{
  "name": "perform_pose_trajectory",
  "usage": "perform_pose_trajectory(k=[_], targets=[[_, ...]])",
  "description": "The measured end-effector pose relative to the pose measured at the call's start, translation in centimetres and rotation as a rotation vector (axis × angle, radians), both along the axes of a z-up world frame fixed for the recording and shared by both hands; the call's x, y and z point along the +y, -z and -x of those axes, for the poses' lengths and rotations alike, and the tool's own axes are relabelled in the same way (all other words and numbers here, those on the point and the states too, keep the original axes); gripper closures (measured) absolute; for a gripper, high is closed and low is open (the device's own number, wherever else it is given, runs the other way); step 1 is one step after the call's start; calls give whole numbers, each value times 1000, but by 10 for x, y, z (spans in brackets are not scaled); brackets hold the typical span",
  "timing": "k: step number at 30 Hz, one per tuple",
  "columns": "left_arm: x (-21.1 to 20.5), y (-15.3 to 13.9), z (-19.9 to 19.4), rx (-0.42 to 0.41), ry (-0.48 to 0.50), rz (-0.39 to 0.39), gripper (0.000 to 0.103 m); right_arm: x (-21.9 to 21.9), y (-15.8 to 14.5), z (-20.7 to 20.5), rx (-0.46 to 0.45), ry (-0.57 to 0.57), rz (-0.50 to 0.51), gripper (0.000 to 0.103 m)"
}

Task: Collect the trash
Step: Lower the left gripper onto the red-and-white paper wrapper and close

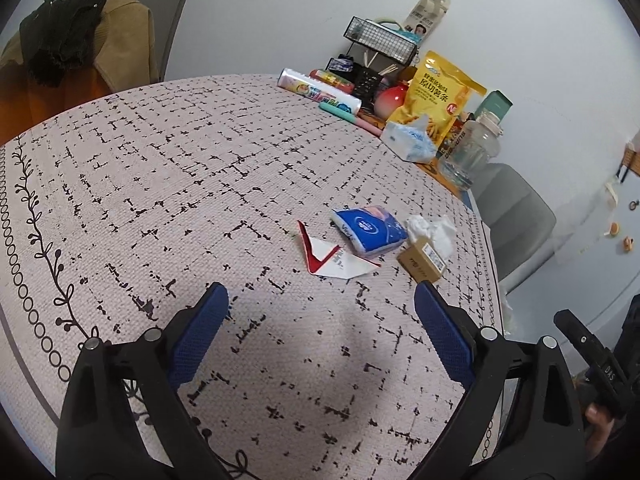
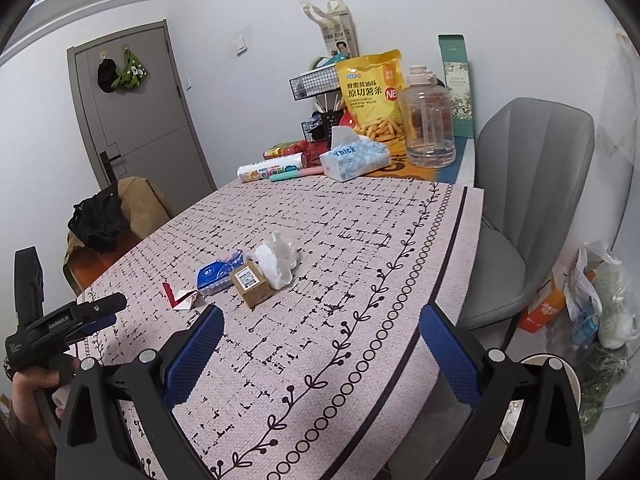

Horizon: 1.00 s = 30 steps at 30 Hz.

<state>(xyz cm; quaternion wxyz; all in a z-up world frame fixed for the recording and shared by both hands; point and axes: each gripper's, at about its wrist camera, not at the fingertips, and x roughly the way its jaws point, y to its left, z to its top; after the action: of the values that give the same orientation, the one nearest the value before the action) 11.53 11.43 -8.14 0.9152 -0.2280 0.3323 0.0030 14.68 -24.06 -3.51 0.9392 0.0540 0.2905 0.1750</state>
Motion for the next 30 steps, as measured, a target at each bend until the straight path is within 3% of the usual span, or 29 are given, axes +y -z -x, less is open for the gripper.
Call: perform_pose_trajectory(k=[6, 11, 15, 18, 27, 30], targets=[[-7, 7, -20, 31, 6, -6, 15, 1, 3, -9, 12, -4, -8, 7], [-25, 8, -44, 66, 53, -67, 16, 1, 9, -16, 35, -13, -26, 7], [-40, 15, -62, 126, 83, -159, 14, 0, 13, -21, 48, -17, -32, 7], [-42, 24, -73, 173, 82, -188, 12, 0, 13, -26, 51, -14, -33, 7], [-47, 27, -98, 193, 60, -252, 10, 7, 14, -33, 61, -10, -23, 7], [-45, 27, -101, 190, 51, -261, 19, 14, 16, -38, 67, -14, -7, 7]])
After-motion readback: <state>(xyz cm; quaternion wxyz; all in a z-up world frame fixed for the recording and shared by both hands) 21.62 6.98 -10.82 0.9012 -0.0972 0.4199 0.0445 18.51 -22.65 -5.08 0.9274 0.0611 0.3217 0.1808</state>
